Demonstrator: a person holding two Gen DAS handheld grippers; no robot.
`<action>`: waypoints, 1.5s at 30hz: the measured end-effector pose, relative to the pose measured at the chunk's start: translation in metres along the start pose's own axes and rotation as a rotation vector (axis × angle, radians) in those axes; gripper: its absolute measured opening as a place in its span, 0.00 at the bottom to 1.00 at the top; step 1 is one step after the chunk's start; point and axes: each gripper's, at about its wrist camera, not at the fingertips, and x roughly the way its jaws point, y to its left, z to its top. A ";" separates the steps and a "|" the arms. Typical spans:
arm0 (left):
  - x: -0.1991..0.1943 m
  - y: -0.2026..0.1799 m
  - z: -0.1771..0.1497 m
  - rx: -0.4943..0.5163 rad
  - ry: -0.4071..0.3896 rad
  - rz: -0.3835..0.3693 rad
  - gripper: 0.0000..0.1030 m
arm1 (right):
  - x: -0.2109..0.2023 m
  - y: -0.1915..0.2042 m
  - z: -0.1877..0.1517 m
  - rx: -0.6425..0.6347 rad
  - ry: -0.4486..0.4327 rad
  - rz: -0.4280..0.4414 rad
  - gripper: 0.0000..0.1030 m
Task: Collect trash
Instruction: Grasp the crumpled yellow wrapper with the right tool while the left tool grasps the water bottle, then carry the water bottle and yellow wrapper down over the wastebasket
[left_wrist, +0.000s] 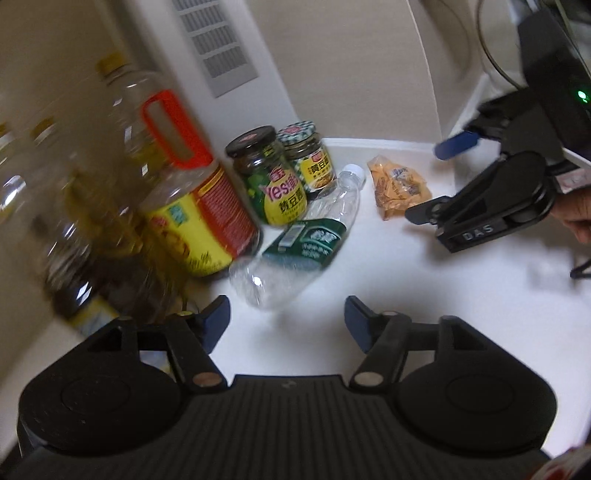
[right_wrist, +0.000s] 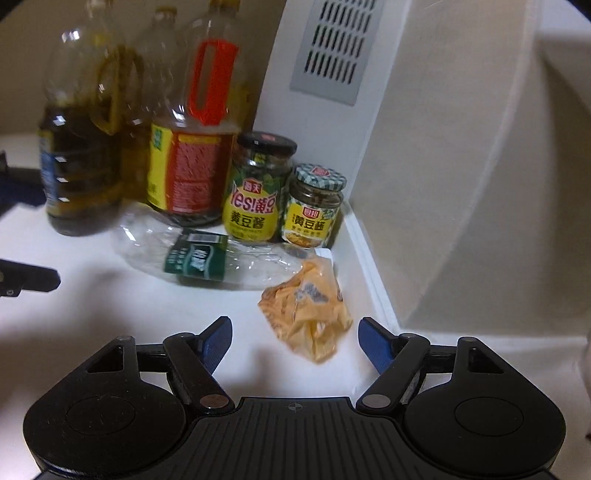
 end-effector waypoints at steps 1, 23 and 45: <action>0.007 0.002 0.000 0.020 -0.004 -0.008 0.66 | 0.007 0.002 0.001 -0.015 0.003 -0.015 0.72; 0.122 -0.053 0.029 0.585 0.027 0.034 0.30 | -0.069 -0.018 -0.031 0.106 0.029 -0.087 0.32; -0.028 -0.034 0.021 -0.256 0.191 -0.353 0.18 | -0.147 -0.058 -0.093 0.288 0.041 0.126 0.31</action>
